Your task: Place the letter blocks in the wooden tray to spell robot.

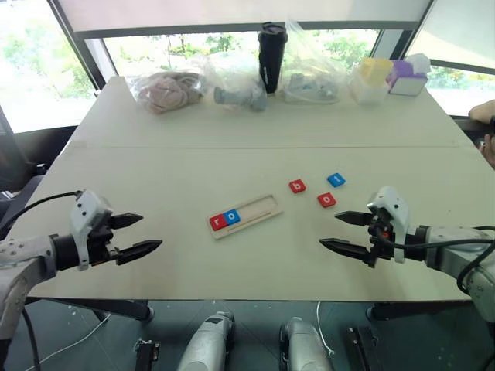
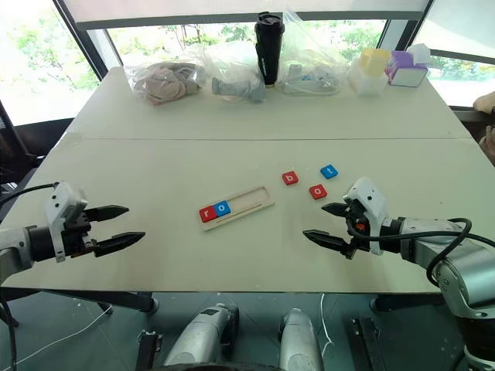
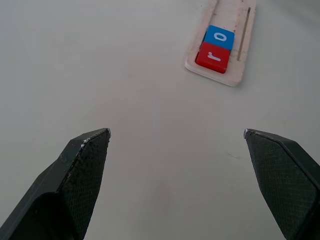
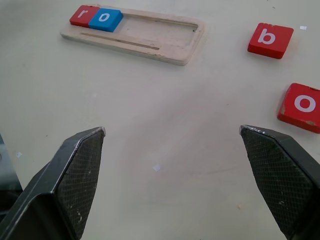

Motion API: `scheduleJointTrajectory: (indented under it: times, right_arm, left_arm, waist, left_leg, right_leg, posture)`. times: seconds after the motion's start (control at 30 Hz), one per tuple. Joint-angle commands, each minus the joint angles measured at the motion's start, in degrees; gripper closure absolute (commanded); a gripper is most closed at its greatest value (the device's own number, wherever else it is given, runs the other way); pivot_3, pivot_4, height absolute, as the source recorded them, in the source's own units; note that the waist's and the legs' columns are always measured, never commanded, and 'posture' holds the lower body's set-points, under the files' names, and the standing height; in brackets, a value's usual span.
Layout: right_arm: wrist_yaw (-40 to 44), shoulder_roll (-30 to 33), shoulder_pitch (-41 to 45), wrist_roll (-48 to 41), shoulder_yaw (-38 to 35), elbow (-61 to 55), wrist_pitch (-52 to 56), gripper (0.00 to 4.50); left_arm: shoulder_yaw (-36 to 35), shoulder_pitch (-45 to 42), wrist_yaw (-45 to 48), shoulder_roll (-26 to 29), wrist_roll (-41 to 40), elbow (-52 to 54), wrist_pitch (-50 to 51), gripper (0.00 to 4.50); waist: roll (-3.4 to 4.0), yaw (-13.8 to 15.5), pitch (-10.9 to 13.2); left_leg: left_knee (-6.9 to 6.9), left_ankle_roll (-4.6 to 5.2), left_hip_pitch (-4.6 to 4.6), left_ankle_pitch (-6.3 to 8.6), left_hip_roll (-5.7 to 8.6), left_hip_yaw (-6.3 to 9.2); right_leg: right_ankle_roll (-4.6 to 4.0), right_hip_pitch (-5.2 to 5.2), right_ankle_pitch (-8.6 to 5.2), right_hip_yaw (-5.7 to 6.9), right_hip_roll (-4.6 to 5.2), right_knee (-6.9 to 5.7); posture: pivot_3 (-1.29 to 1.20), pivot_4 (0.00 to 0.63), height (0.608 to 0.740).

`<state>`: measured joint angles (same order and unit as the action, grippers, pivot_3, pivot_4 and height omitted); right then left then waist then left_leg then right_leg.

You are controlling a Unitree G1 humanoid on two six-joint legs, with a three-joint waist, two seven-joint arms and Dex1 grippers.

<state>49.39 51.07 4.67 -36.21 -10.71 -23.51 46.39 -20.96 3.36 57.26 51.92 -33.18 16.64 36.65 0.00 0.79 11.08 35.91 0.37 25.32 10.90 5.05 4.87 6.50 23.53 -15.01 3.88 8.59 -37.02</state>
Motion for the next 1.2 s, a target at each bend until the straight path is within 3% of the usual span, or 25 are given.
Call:
scheduleJointTrajectory:
  times: [0.03,0.57,0.8,0.97,1.2]
  right_arm:
    - [-0.14,0.40,0.92,-0.19,-1.08,-1.29,-0.51,0.04]
    - [-1.14,0.38,1.18,1.19,-0.03,-0.86,-1.26,0.04]
    - [-1.92,-0.65,1.46,2.37,0.70,-1.22,-2.07,0.04]
    - [-2.49,-2.05,3.41,1.10,2.99,-5.20,-0.94,0.04]
    - [-7.86,-6.76,3.77,0.11,6.10,-11.79,1.82,0.04]
  left_arm:
    - [0.33,-1.51,0.58,0.64,0.20,-0.01,-1.46,0.00]
    - [3.45,-5.85,-1.77,-0.10,1.54,-1.19,-1.28,0.00]
    - [5.81,-11.90,-4.61,-1.26,1.71,-1.29,-0.25,0.00]
    - [13.27,-17.45,-0.42,-0.85,2.36,-1.20,0.31,0.00]
    - [29.36,-28.13,3.14,-6.34,12.19,-8.74,-6.46,0.00]
  waist:
    - [0.00,0.01,0.00]
    - [-0.01,0.02,0.00]
    - [-0.02,0.10,0.01]
    - [-0.03,-0.04,0.01]
    - [-0.05,0.13,0.02]
  left_leg:
    - [0.00,0.00,0.00,0.00,0.00,0.00]
    - [0.00,0.01,0.00,-0.01,0.01,-0.03]
    - [0.01,0.04,0.00,-0.03,0.01,-0.04]
    - [0.04,0.10,0.00,-0.06,0.04,-0.07]
    - [0.06,0.15,0.00,-0.09,0.07,-0.06]
  right_leg:
    - [-0.03,0.00,0.02,0.00,0.00,0.00]
    - [0.00,0.00,0.04,-0.01,-0.01,0.00]
    - [0.05,0.00,0.07,-0.01,-0.03,0.00]
    - [0.22,-0.02,0.15,-0.01,-0.06,-0.01]
    - [0.24,-0.05,0.17,0.00,-0.06,-0.02]
  posture:
    - [0.00,0.150,0.740]
    - [0.00,0.150,0.740]
    - [0.00,0.150,0.740]
    - [0.00,0.150,0.740]
    - [0.00,0.150,0.740]
